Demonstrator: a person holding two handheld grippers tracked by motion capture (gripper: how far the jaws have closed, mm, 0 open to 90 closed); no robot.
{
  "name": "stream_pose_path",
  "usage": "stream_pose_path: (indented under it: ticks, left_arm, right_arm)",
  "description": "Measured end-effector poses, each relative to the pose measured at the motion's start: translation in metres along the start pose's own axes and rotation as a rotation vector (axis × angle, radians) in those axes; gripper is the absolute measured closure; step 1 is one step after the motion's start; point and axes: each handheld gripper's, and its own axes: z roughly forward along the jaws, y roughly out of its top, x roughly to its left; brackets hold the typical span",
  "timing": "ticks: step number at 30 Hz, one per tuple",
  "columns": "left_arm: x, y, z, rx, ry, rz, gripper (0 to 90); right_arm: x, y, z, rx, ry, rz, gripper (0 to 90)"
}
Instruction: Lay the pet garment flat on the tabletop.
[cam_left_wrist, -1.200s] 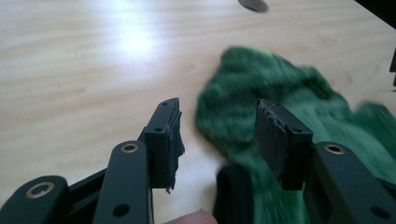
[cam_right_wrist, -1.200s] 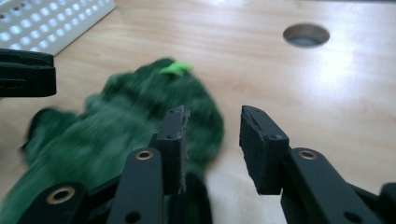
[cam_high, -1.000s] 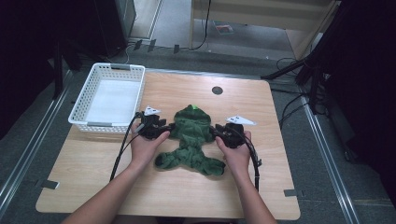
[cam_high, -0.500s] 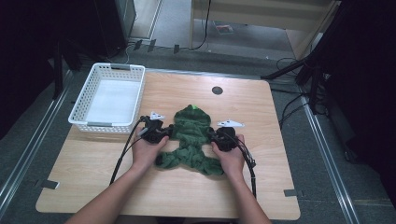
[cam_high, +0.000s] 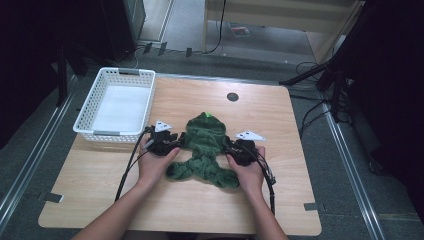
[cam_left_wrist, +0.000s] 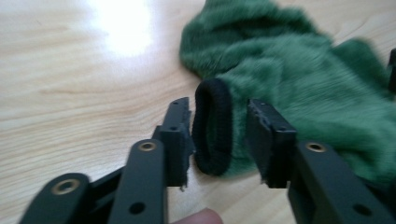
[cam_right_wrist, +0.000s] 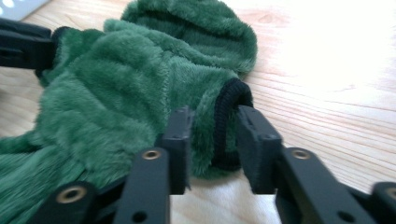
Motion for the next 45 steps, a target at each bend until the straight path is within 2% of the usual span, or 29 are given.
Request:
stream_pose_path:
  ticks: [2,5,10,12,14,15,16,17,19,20,21,23,25,28,30,31,33,35,37,39,40,42,43,44,45]
  left_arm:
    - [-0.002,-0.002,-0.011,-0.010,-0.030,0.002,53.8]
    - [-0.006,-0.010,-0.026,-0.005,-0.078,0.026,51.5]
    - [-0.014,-0.032,-0.042,0.039,-0.136,0.055,50.2]
    - [-0.016,-0.043,-0.046,0.063,-0.144,0.064,49.5]
    - [-0.016,-0.047,-0.048,0.071,-0.152,0.062,48.2]
    - [-0.017,-0.058,-0.052,0.079,-0.153,0.062,47.6]
    - [-0.017,-0.062,-0.053,0.084,-0.157,0.060,47.4]
    - [-0.016,-0.066,-0.054,0.082,-0.154,0.060,47.5]
    - [-0.016,-0.068,-0.055,0.081,-0.154,0.063,54.8]
    - [-0.016,-0.072,-0.056,0.075,-0.144,0.070,61.5]
    - [-0.016,-0.073,-0.057,0.077,-0.145,0.071,66.0]
    - [-0.018,-0.074,-0.057,0.078,-0.142,0.090,76.4]
    - [-0.019,-0.075,-0.057,0.079,-0.145,0.099,82.7]
    - [-0.015,-0.074,-0.056,0.077,-0.171,0.079,85.6]
    - [-0.013,-0.075,-0.059,0.051,-0.217,0.076,86.8]
    - [-0.013,-0.075,-0.061,0.041,-0.239,0.087,87.0]
    - [-0.016,-0.077,-0.064,0.032,-0.248,0.125,87.0]
    - [-0.019,-0.078,-0.062,0.041,-0.237,0.140,86.1]
    - [-0.019,-0.078,-0.062,0.035,-0.235,0.133,81.7]
    - [-0.017,-0.078,-0.063,0.025,-0.228,0.111,71.1]
    - [-0.015,-0.078,-0.065,0.014,-0.226,0.094,65.9]
    - [-0.010,-0.077,-0.068,-0.013,-0.222,0.053,62.3]
    - [-0.007,-0.077,-0.070,-0.034,-0.229,0.027,61.5]
    - [-0.007,-0.077,-0.070,-0.034,-0.229,0.027,59.2]
    - [-0.001,-0.077,-0.076,-0.070,-0.204,0.010,56.7]
  right_arm:
    - [-0.001,-0.003,-0.008,-0.007,0.012,0.011,59.8]
    - [-0.002,-0.011,-0.023,-0.003,0.041,0.014,57.4]
    - [0.004,-0.030,-0.050,0.008,0.102,0.015,52.5]
    - [0.009,-0.039,-0.059,0.020,0.118,0.010,49.7]
    - [0.013,-0.048,-0.066,0.038,0.136,0.014,46.9]
    - [0.016,-0.054,-0.070,0.046,0.144,0.007,45.6]
    - [0.018,-0.058,-0.072,0.055,0.144,-0.004,44.6]
    - [0.020,-0.062,-0.073,0.068,0.142,-0.014,44.7]
    - [0.021,-0.066,-0.073,0.074,0.132,-0.029,46.1]
    - [0.022,-0.073,-0.071,0.078,0.095,-0.066,56.3]
    - [0.021,-0.075,-0.070,0.071,0.082,-0.079,60.9]
    - [0.021,-0.075,-0.070,0.071,0.067,-0.082,72.9]
    - [0.019,-0.074,-0.068,0.076,0.063,-0.074,80.8]
    - [0.018,-0.073,-0.067,0.076,0.032,-0.096,85.7]
    - [0.018,-0.071,-0.069,0.061,-0.059,-0.130,86.6]
    - [0.018,-0.070,-0.071,0.053,-0.086,-0.131,86.9]
    - [0.016,-0.068,-0.077,0.014,-0.093,-0.102,87.0]
    - [0.014,-0.068,-0.081,0.004,-0.070,-0.097,86.6]
    - [0.014,-0.072,-0.079,0.011,-0.042,-0.099,84.4]
    - [0.012,-0.074,-0.077,0.011,-0.019,-0.083,76.8]
    - [0.011,-0.074,-0.077,-0.004,-0.006,-0.063,67.6]
    - [0.009,-0.073,-0.078,-0.036,-0.016,-0.046,49.0]
    - [0.008,-0.072,-0.079,-0.050,-0.030,-0.043,41.8]
    - [0.007,-0.071,-0.080,-0.060,-0.040,-0.040,36.5]
    - [0.006,-0.070,-0.081,-0.065,-0.040,-0.032,32.2]
